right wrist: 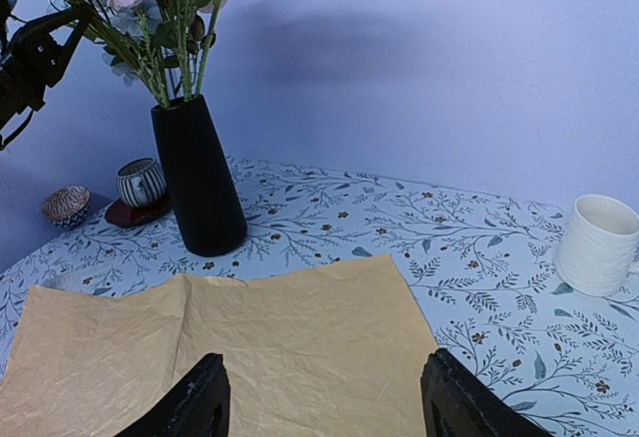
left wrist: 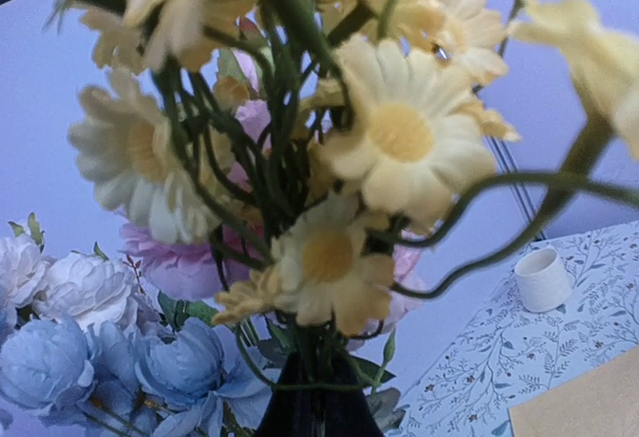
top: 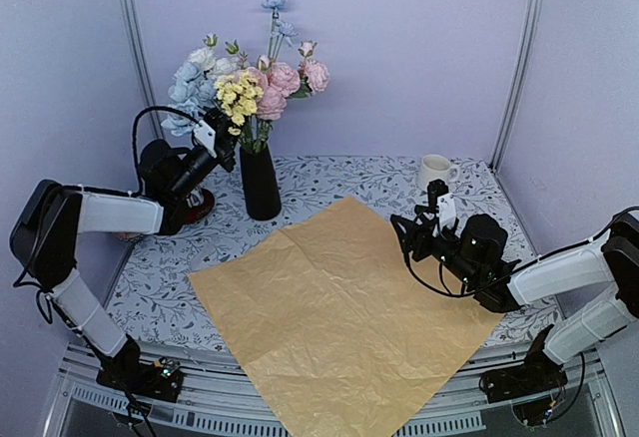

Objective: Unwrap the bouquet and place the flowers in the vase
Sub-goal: Place the fake flower in the vase.

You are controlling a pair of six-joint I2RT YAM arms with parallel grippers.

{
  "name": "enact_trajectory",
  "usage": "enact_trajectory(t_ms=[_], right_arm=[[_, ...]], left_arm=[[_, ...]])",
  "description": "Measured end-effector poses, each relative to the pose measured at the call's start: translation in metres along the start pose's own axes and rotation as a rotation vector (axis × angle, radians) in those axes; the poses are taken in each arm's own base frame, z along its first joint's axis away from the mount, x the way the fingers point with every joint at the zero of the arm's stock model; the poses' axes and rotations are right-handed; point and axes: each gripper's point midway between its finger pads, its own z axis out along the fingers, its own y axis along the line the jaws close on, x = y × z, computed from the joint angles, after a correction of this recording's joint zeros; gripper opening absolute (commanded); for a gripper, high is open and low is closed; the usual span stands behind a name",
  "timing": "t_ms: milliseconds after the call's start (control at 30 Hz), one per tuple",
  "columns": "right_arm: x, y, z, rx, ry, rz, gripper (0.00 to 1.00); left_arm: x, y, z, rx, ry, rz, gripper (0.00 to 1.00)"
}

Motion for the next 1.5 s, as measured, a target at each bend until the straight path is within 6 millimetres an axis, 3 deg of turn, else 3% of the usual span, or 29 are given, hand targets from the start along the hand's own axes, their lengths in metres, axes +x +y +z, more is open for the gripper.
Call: enact_trajectory(t_ms=[367,600,1167,1500], right_arm=[[0.0,0.001,0.0,-0.003,0.001,0.0,0.68],[0.0,0.001,0.0,-0.006,0.001,0.0,0.68],[0.001,0.003,0.0,-0.02,0.003,0.0,0.68],[0.001,0.004,0.0,-0.021,0.003,0.0,0.68]], left_arm=[[0.045,-0.018,-0.008,0.009,0.053,-0.094,0.0],[0.066,-0.016,-0.009,-0.031,0.102,-0.149,0.0],[0.11,-0.014,0.001,-0.063,0.268,-0.234,0.0],[0.125,-0.015,-0.002,-0.073,0.303,-0.266,0.0]])
